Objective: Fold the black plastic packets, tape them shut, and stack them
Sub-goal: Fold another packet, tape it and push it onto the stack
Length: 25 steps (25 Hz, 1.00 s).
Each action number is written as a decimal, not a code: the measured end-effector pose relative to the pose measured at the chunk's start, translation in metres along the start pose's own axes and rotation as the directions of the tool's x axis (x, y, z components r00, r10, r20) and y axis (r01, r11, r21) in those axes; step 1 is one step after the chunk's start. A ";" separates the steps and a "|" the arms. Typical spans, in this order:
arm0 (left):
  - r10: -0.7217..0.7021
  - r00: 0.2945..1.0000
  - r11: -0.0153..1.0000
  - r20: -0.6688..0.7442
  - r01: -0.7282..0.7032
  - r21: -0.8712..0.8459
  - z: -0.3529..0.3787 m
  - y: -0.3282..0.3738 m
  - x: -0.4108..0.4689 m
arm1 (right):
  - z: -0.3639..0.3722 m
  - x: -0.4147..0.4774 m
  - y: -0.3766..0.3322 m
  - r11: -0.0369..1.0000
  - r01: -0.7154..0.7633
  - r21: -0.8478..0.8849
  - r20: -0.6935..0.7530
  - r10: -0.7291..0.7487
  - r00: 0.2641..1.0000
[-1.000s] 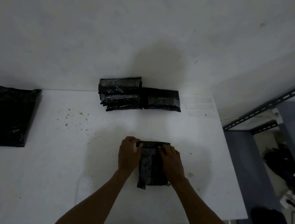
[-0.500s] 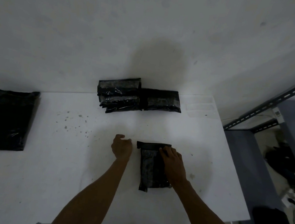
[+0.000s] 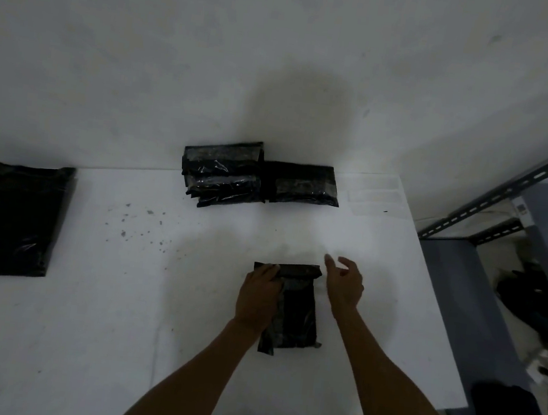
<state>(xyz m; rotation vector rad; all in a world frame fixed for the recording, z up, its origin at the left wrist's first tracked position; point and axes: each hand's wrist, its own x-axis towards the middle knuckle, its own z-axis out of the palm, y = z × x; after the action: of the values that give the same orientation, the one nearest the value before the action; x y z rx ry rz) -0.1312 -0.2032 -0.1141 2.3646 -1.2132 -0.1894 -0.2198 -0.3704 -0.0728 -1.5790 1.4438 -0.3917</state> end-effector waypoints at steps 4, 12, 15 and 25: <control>0.048 0.999 0.999 -0.024 -0.047 0.015 -0.006 0.003 -0.003 | 0.018 0.038 0.004 0.956 -0.293 0.002 0.245 0.284 0.927; 0.071 0.997 0.996 -0.032 -0.073 -0.047 -0.008 0.000 -0.004 | 0.018 -0.006 0.008 0.907 0.389 -0.164 -0.036 -0.399 0.916; 0.095 0.992 0.993 -0.079 -0.100 -0.066 -0.008 -0.003 -0.007 | 0.007 -0.013 0.040 0.392 0.820 -0.418 0.303 -0.791 0.532; 0.032 0.990 0.979 -0.139 -0.059 -0.194 -0.012 -0.006 -0.009 | 0.003 -0.030 0.048 0.156 0.804 -0.574 0.616 -0.565 0.550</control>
<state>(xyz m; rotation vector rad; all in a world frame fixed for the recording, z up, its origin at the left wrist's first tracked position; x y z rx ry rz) -0.1284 -0.1887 -0.1077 2.1396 -1.1287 -0.1261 -0.2548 -0.3364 -0.1016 -2.9933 0.4873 0.0702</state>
